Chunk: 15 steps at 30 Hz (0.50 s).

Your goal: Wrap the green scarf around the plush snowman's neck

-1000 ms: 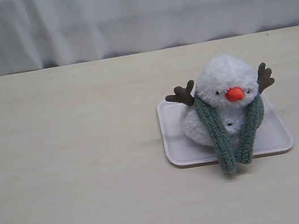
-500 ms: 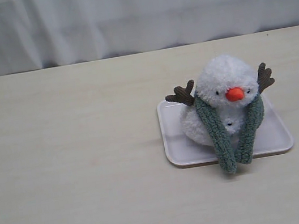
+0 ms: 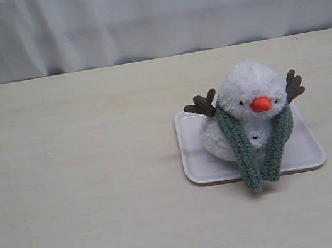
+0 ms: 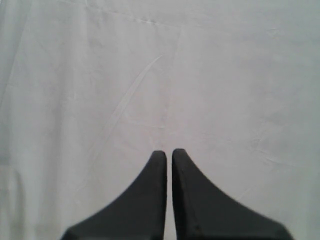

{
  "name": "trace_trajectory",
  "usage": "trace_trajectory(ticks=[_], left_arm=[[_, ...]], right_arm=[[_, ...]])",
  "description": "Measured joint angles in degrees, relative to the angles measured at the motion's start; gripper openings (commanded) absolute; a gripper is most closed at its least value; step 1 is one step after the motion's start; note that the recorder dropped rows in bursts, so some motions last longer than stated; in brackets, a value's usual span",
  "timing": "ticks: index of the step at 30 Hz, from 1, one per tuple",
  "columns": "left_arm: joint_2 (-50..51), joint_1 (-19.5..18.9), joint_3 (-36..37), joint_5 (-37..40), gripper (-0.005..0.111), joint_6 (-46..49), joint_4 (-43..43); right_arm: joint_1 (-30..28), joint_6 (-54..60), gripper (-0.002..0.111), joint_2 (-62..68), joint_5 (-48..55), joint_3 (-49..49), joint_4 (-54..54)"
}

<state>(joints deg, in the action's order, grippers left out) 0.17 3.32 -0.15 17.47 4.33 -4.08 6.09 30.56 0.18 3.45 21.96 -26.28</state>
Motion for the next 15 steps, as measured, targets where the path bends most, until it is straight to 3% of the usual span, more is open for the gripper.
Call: trace_trajectory(ticks=[15], left_arm=[[0.0,0.0,0.0,0.5,0.000,-2.1,-0.2]], right_arm=[[0.0,0.0,0.004,0.0,0.0,0.0,0.0]])
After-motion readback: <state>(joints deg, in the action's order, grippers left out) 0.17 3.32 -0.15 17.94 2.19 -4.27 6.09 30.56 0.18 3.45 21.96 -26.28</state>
